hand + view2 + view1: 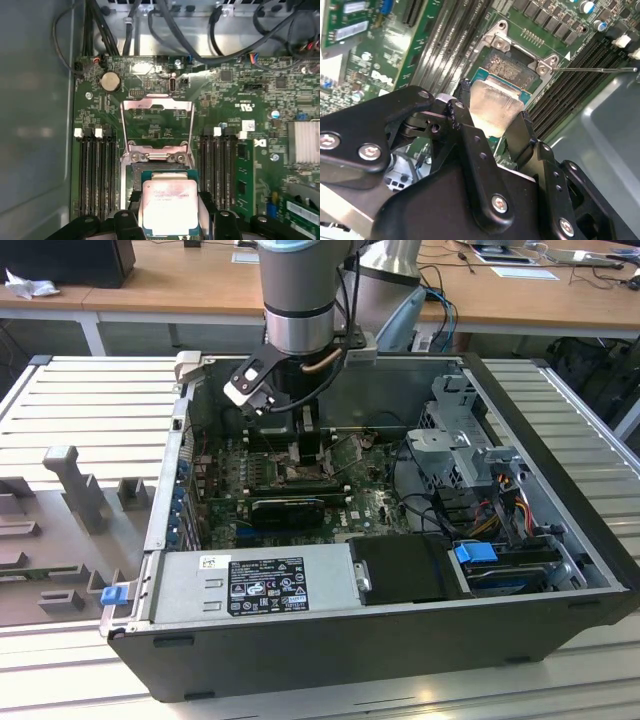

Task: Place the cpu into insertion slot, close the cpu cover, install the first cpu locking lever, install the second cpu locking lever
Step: 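Place the cpu into insertion slot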

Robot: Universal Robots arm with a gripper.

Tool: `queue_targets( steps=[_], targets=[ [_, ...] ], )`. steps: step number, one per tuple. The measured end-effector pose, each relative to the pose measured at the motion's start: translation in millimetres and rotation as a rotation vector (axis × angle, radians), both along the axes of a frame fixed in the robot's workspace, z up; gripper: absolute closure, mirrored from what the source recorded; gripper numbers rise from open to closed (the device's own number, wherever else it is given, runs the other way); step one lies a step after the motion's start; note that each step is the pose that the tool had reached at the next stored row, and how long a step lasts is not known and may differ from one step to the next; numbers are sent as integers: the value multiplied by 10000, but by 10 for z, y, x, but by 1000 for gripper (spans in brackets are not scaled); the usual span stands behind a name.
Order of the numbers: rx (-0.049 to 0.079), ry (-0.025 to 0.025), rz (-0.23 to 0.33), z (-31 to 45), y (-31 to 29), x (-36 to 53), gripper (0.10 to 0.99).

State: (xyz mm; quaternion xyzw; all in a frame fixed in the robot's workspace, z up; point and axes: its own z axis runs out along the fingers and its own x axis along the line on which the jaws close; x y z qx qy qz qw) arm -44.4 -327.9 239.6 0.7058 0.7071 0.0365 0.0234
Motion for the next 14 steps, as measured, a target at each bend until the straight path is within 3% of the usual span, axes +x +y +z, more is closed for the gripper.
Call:
queue_targets(
  steps=[3, 7, 10, 13, 14],
  targets=[
    [3, -1, -13, -77, 64, -5, 561],
    [4, 5, -18, -203, 89, -53, 561],
    [3, 73, -87, -278, 99, -53, 561],
    [1, 213, -92, -321, 107, -33, 561],
    [1, 234, -95, -325, 107, -10, 561]
  ],
)
